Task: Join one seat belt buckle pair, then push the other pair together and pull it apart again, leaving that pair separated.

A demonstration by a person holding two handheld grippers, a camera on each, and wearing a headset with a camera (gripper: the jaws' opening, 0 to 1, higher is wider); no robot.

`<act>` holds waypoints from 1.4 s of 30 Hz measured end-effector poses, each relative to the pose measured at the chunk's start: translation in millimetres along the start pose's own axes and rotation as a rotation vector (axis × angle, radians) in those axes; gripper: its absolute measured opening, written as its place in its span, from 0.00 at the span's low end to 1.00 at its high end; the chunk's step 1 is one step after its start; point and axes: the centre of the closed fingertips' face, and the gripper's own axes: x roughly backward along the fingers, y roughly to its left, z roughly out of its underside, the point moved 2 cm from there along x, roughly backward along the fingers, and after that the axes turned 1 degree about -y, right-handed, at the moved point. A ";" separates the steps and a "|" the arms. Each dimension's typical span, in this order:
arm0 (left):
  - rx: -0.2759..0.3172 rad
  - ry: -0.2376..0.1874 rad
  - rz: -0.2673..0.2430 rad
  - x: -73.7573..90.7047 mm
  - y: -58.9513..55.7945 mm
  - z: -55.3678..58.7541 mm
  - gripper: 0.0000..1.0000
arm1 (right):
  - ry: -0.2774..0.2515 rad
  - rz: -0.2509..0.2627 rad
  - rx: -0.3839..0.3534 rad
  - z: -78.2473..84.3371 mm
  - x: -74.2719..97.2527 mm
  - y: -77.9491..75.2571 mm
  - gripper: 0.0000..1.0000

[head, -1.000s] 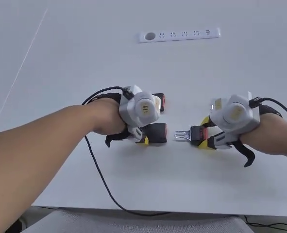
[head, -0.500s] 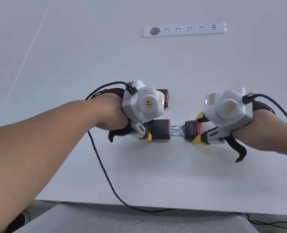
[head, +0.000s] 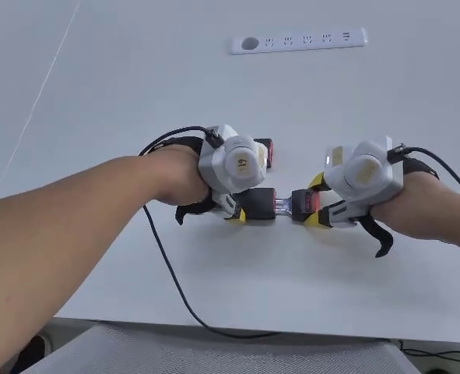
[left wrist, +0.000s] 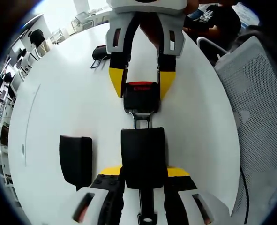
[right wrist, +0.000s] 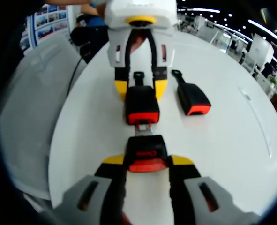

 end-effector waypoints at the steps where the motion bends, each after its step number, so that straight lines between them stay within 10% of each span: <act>1: -0.001 0.000 0.001 0.0 -0.1 0.0 0.33 | 0.001 -0.002 0.005 -0.3 -1.0 -0.1 0.35; 42: 0.029 0.005 -0.011 2.1 2.1 2.5 0.31 | -0.006 0.034 0.001 -18.8 -13.3 3.3 0.32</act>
